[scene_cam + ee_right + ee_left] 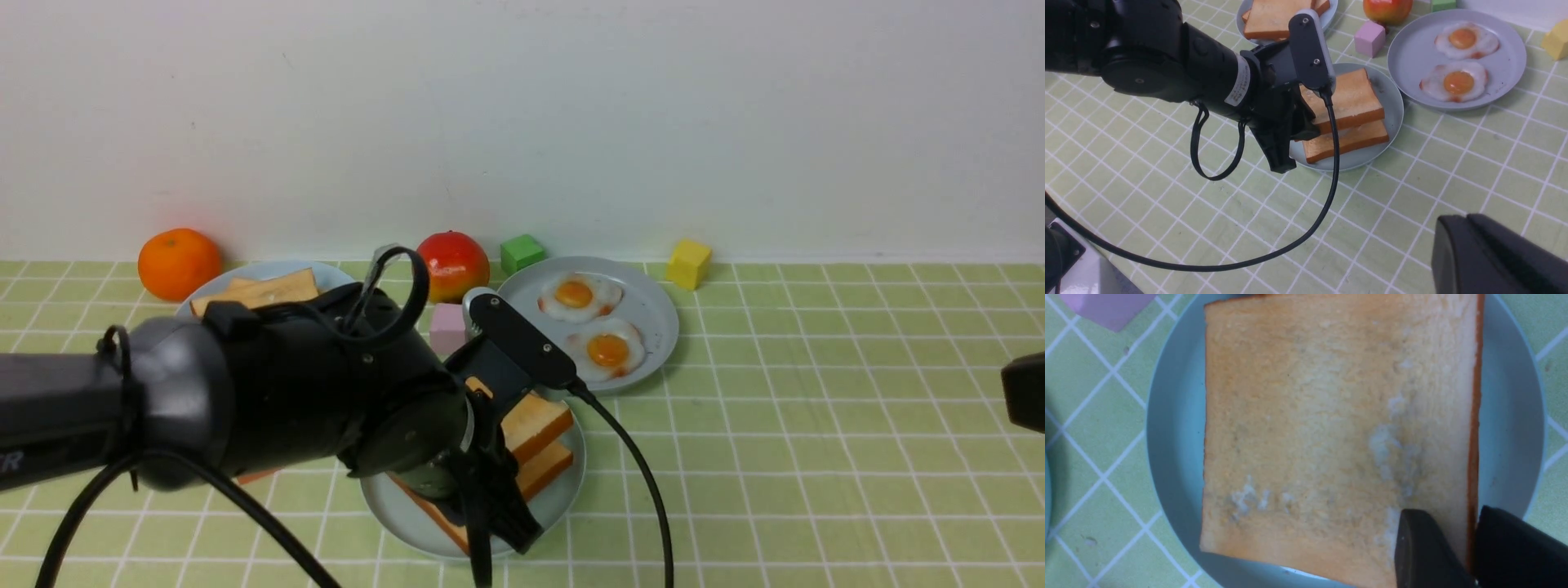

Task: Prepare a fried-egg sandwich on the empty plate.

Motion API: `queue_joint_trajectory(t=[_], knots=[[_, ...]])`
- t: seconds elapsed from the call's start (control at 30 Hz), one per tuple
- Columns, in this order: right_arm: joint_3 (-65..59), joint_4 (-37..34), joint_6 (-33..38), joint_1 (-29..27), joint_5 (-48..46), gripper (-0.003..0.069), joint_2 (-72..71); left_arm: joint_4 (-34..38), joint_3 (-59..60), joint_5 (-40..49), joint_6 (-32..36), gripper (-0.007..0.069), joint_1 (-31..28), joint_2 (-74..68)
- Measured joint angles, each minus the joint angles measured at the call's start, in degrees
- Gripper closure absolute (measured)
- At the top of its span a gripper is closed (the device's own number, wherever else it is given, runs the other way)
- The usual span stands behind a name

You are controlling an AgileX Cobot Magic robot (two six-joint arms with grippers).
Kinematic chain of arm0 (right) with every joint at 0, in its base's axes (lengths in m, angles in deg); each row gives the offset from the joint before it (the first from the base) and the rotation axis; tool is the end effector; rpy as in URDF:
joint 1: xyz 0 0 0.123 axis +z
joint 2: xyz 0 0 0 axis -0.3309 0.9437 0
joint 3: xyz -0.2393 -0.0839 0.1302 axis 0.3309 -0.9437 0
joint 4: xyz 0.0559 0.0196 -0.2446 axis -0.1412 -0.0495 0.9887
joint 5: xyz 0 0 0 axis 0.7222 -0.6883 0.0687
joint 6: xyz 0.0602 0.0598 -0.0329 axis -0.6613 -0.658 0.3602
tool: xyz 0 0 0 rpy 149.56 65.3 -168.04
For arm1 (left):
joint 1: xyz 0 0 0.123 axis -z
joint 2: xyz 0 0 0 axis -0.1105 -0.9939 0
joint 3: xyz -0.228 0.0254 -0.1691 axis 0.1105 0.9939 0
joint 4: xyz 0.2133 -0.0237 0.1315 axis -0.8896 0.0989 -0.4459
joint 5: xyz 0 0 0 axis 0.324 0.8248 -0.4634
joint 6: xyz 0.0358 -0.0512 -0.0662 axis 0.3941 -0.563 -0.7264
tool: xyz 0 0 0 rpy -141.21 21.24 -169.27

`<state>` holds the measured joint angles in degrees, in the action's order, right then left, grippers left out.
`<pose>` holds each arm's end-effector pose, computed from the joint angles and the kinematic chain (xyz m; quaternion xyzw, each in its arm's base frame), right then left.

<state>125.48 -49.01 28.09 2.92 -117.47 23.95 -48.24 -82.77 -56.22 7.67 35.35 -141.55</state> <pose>0.1009 0.0715 0.4031 -0.2273 0.8460 0.2304 0.4237 0.2647 -0.2182 0.2044 0.3800 0.8862 -0.0106 0.2648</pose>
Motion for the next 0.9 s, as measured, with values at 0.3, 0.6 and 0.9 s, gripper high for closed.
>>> queue_joint_trajectory(t=[0.3, 0.6, 0.9], knots=[[0.00, -0.04, 0.00, 0.00, -0.39, 0.0613, 0.00, 0.65, 0.00, -0.36, 0.00, 0.0368, 0.00, 0.00], [0.00, -0.10, -0.06, 0.00, -1.04, 0.0613, -0.08, 3.23, -2.79, 4.46, -0.95, 0.0431, 0.02, 5.60], [0.00, 8.14, -7.92, 0.00, -6.22, 0.0613, -3.98, 9.15, 4.86, -3.31, -1.30, 0.0638, 0.07, 34.82]])
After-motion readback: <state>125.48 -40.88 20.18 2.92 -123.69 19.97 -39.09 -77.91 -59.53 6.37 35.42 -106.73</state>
